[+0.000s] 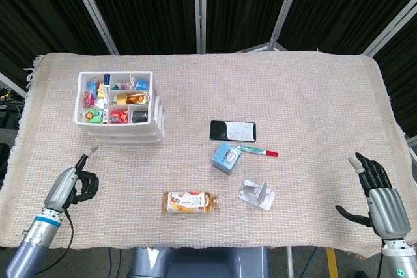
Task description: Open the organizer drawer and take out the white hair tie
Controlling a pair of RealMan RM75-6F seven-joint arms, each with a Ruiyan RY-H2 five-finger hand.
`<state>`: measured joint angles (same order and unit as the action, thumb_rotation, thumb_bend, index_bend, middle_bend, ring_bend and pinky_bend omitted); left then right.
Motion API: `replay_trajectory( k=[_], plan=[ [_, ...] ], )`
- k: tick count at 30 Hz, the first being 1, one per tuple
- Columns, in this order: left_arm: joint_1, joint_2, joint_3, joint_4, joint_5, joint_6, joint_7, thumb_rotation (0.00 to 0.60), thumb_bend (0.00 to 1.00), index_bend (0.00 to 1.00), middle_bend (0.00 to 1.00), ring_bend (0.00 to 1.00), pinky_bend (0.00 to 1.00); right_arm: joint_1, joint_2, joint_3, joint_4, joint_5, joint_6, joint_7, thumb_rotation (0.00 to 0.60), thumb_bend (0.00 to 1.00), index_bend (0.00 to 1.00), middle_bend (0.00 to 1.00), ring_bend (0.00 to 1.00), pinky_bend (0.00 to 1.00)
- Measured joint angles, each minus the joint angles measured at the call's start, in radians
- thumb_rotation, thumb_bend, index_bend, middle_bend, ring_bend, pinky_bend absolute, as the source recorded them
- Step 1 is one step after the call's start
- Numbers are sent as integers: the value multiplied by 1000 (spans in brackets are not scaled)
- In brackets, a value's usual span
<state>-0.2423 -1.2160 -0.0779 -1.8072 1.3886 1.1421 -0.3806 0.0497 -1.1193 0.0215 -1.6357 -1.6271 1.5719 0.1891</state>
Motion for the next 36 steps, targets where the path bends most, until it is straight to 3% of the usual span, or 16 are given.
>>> replay_trajectory(
  k=[22,36],
  plan=[
    [-158,-123,-105,100,-207,-181,9,600,646,0,803,790,649,-3,10,4,-5,6,1,5,600,6,0,0,0,0],
    [-200,-159,-116,119,-238,-219,22,600,646,0,804,790,649,-4,10,1,-10,3,-2,2,600,7,0,0,0,0]
  ],
)
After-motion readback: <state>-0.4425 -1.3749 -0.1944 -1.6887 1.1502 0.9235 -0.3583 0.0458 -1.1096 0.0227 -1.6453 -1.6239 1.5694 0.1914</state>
